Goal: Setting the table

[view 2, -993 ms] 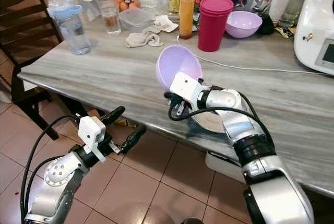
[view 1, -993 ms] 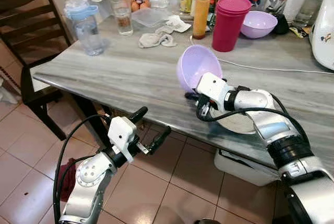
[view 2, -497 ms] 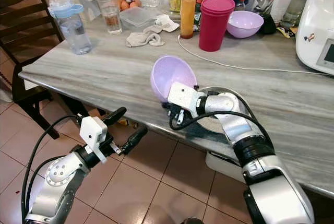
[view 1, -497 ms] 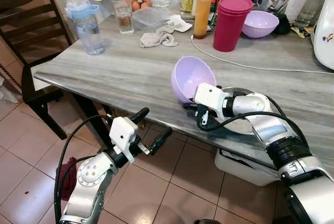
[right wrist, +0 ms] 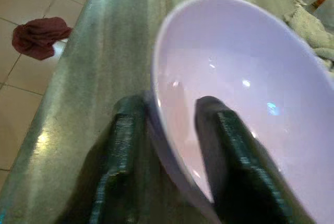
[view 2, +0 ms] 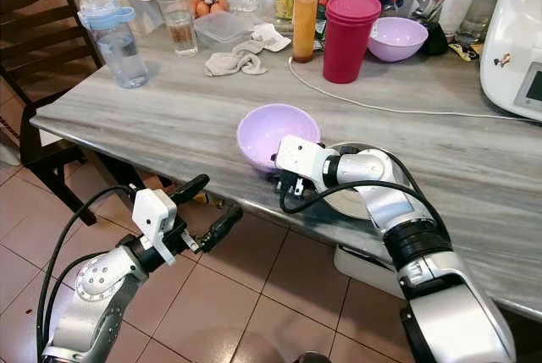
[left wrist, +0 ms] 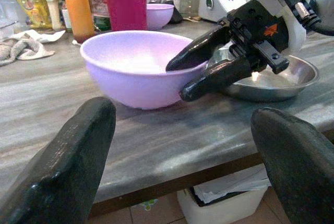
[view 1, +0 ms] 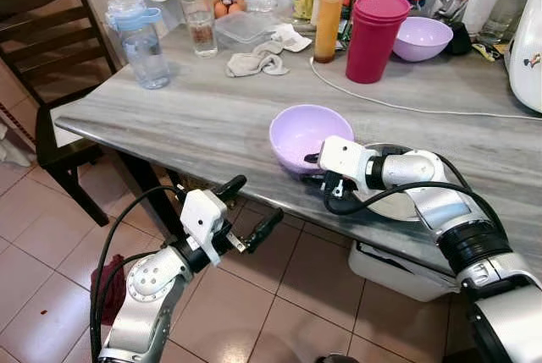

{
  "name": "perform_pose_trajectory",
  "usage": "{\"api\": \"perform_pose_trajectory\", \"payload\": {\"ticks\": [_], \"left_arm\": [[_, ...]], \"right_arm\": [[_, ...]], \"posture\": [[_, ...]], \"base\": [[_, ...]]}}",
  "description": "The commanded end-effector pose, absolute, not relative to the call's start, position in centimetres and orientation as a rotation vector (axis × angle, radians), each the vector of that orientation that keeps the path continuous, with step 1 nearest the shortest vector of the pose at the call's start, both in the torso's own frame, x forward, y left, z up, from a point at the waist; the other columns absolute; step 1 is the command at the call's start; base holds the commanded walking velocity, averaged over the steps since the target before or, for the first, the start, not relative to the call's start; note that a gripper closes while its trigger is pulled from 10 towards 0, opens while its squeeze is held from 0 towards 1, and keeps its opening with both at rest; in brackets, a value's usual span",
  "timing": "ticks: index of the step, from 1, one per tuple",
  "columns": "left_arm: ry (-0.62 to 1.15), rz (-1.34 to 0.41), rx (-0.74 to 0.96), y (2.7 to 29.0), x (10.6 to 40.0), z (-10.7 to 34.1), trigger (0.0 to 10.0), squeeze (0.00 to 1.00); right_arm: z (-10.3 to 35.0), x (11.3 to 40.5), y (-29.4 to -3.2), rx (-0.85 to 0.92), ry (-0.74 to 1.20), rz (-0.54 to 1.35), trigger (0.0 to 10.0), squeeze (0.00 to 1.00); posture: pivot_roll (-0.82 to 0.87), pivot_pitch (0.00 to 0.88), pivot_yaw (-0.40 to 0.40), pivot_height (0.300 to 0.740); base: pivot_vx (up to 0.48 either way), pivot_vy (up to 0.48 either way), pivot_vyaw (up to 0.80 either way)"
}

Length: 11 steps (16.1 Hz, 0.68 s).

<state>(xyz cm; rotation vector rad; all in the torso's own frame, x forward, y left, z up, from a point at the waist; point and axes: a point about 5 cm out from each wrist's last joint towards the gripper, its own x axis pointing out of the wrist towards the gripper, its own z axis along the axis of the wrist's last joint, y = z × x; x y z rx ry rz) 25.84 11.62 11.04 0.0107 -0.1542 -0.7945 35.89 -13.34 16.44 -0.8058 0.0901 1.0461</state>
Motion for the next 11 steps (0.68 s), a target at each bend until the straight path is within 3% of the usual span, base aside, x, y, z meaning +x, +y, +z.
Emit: {"api": "perform_pose_trajectory", "payload": {"ticks": [1,11], "left_arm": [[-0.168,-0.805,0.018,11.5,25.9,11.6,10.0,0.0],[-0.175,-0.817,0.018,11.3,26.1,12.0,10.0,0.0]], "right_arm": [[17.0,36.1,-13.4,-0.816,0.063,1.033,10.0,1.0],[20.3,35.6,-12.2,-0.675,-0.126,0.936,10.0,1.0]], "posture": [[-0.23,0.111,0.071,0.74],[-0.24,0.105,0.081,0.74]], "base": [[0.0,0.0,0.0],[0.0,0.0,0.0]]}}
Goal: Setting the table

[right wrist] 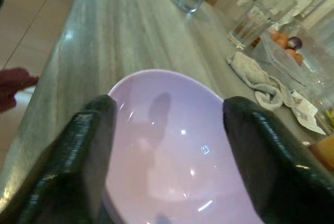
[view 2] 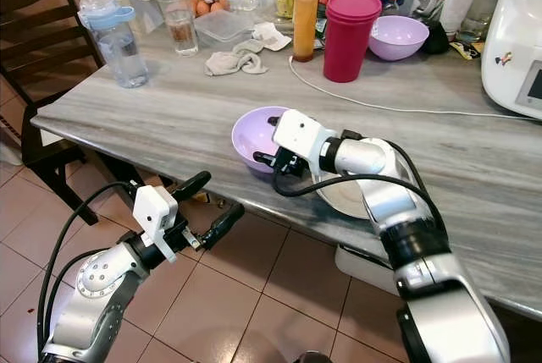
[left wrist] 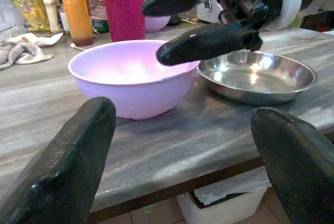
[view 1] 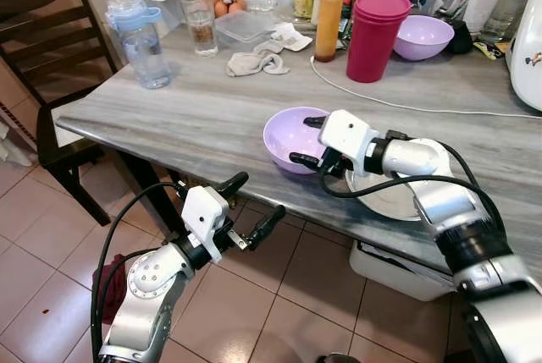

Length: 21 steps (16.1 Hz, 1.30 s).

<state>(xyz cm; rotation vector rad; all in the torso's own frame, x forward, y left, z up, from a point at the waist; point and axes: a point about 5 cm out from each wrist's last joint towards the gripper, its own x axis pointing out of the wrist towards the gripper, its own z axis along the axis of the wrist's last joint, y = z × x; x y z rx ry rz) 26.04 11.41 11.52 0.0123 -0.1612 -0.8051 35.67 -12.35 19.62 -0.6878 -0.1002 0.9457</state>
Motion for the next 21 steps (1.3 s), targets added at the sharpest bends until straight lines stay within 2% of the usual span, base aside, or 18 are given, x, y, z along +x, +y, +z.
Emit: {"api": "perform_pose_trajectory", "payload": {"ticks": [1,4,7,8,11,14,15,17,18,19,20,21], "left_arm": [[-0.175,-0.817,0.019,11.3,26.1,12.0,10.0,0.0],[-0.177,-0.812,0.017,11.2,26.2,12.0,10.0,0.0],[-0.18,-0.802,0.013,11.3,26.2,12.0,10.0,0.0],[-0.18,-0.802,0.013,11.2,26.4,12.1,10.0,0.0],[-0.187,-0.815,0.013,11.0,26.8,12.5,10.0,0.0],[-0.191,-0.82,0.014,10.9,27.0,12.6,10.0,0.0],[-0.191,-0.822,0.013,10.8,27.0,12.5,10.0,0.0],[-0.18,-0.825,0.013,10.8,27.1,12.2,10.0,0.0],[-0.178,-0.825,0.013,10.9,27.2,12.1,10.0,0.0],[-0.178,-0.822,0.013,11.0,27.2,12.1,10.0,0.0],[-0.178,-0.82,0.013,11.1,27.2,12.1,10.0,0.0],[-0.178,-0.82,0.014,11.1,27.2,12.0,10.0,0.0]], "right_arm": [[20.6,35.4,-12.2,-0.667,-0.147,0.925,10.0,1.0],[21.1,34.7,-12.8,-0.667,-0.198,0.82,10.0,1.0],[21.2,34.5,-14.7,-0.671,-0.186,0.583,10.0,1.0],[20.8,34.6,-16.2,-0.639,-0.132,0.45,10.0,1.0],[20.2,34.5,-19.5,-0.582,-0.011,0.225,10.0,1.0],[18.9,33.7,-21.3,-0.521,0.11,0.137,10.0,1.0],[18.4,33.4,-21.3,-0.503,0.145,0.14,10.0,0.91],[17.5,32.7,-21.1,-0.51,0.212,0.182,10.0,0.91],[17.3,32.4,-21.0,-0.531,0.236,0.212,10.0,0.7],[17.2,32.0,-21.0,-0.542,0.255,0.239,10.0,0.08],[17.0,31.7,-21.0,-0.541,0.275,0.254,10.0,0.0],[16.9,31.5,-21.1,-0.541,0.288,0.262,10.0,0.0]], "posture": [[-0.24,0.103,0.082,0.74],[-0.24,0.097,0.08,0.74],[-0.25,0.097,0.081,0.74],[-0.26,0.101,0.088,0.74],[-0.27,0.102,0.091,0.74],[-0.28,0.105,0.1,0.74],[-0.28,0.106,0.1,0.74],[-0.28,0.106,0.096,0.74],[-0.28,0.106,0.096,0.74],[-0.28,0.107,0.093,0.74],[-0.28,0.108,0.092,0.74],[-0.28,0.108,0.092,0.74]], "base": [[0.0,0.0,0.0],[0.0,0.0,0.0],[0.0,0.0,0.0],[0.0,0.0,0.0],[0.0,0.0,0.0],[0.0,0.0,0.0],[0.0,0.0,0.0],[0.0,0.0,0.0],[0.0,0.0,0.0],[0.0,0.0,0.0],[0.0,0.0,0.0],[0.0,0.0,0.0]]}}
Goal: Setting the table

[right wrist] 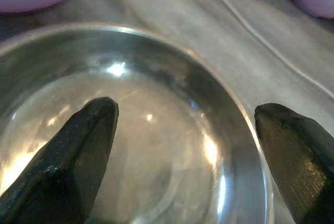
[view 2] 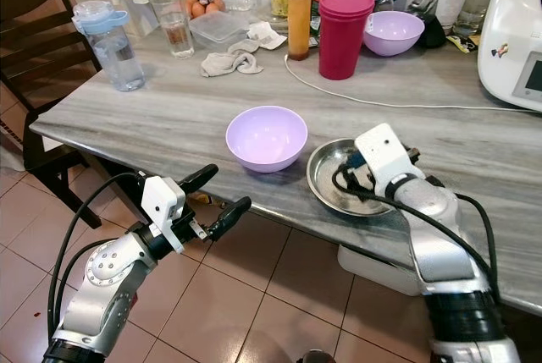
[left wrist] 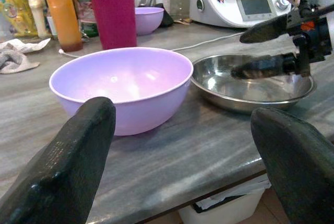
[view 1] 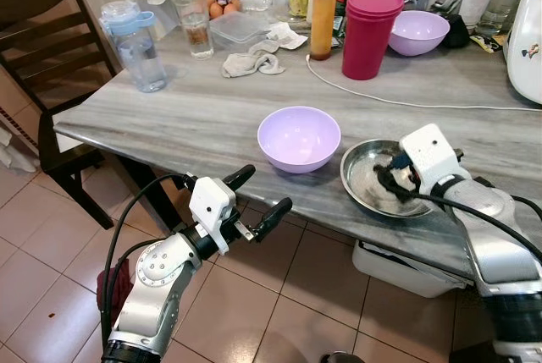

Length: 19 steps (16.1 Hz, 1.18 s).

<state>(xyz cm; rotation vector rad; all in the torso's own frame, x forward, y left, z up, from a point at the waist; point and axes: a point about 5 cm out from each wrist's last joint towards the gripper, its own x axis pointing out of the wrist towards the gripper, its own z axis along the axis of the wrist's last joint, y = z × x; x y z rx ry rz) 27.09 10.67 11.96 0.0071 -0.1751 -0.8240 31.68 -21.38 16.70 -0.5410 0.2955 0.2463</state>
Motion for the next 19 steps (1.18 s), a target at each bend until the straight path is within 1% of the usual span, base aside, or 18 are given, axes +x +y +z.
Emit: {"api": "perform_pose_trajectory", "payload": {"ticks": [1,4,7,14,19], "left_arm": [[-0.177,-0.824,0.015,11.2,27.1,11.9,10.0,0.0],[-0.179,-0.829,0.016,11.0,27.2,11.8,10.0,0.0],[-0.18,-0.827,0.015,11.0,27.2,11.8,10.0,0.0],[-0.18,-0.833,0.014,10.7,27.2,11.7,10.0,0.0],[-0.177,-0.83,0.012,10.8,27.1,11.6,10.0,0.0]], "right_arm": [[16.5,31.2,-21.1,-0.53,0.315,0.28,10.0,0.0],[15.9,30.9,-20.8,-0.541,0.356,0.339,10.0,0.0],[15.7,30.8,-20.8,-0.526,0.367,0.346,10.0,0.0],[15.0,31.6,-19.3,-0.461,0.364,0.403,10.0,0.0],[15.0,31.9,-19.2,-0.431,0.357,0.411,10.0,0.0]], "posture": [[-0.28,0.107,0.091,0.74],[-0.28,0.108,0.09,0.74],[-0.28,0.109,0.091,0.74],[-0.27,0.11,0.088,0.74],[-0.27,0.11,0.086,0.74]], "base": [[0.0,0.0,0.0],[0.0,0.0,0.0],[0.0,0.0,0.0],[0.0,0.0,0.0],[0.0,0.0,0.0]]}}
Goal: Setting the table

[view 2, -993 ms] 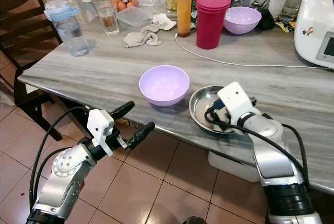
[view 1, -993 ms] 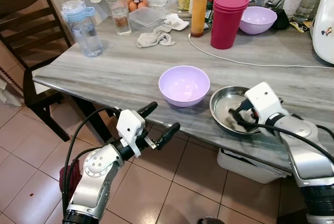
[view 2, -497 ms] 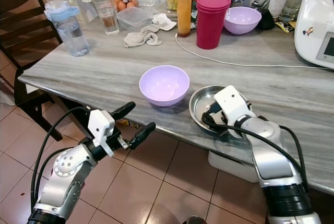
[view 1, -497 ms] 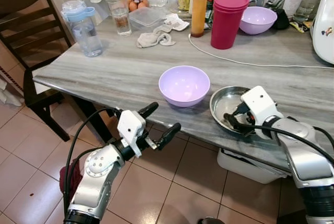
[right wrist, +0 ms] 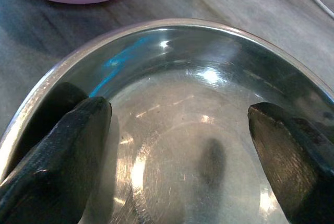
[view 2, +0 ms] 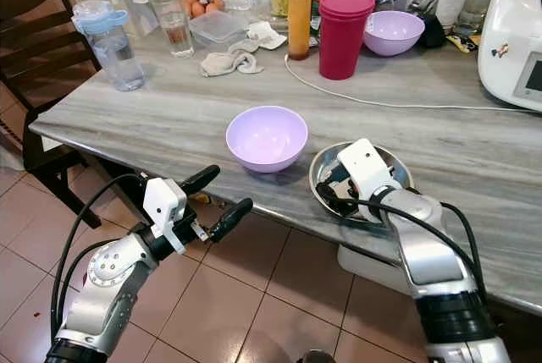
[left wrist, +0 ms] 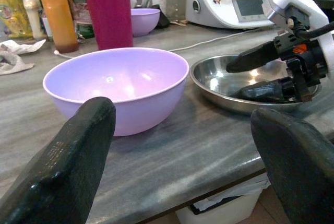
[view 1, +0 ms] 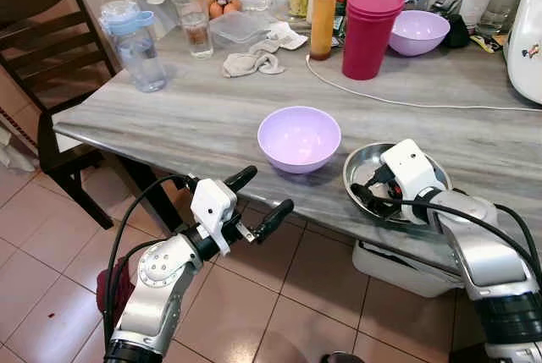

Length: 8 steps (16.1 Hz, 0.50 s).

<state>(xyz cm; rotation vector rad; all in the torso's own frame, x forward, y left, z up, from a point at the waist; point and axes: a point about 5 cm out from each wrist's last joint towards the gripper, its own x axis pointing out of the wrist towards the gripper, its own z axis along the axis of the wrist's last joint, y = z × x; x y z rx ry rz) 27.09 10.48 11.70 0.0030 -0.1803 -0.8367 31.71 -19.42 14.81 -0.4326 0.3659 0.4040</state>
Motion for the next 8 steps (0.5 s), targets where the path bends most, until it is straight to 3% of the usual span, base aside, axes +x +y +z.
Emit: {"api": "perform_pose_trajectory", "payload": {"ticks": [1,8], "left_arm": [[-0.177,-0.829,0.013,10.76,27.07,11.61,10.0,0.0],[-0.178,-0.828,0.015,10.65,27.13,11.66,10.0,0.0]], "right_arm": [[15.01,31.92,-19.06,-0.427,0.353,0.414,10.0,0.0],[15.35,32.51,-18.39,-0.372,0.321,0.423,10.0,0.0]], "posture": [[-0.27,0.11,0.086,0.74],[-0.27,0.109,0.086,0.74]], "base": [[0.0,0.0,0.0],[0.0,0.0,0.0]]}}
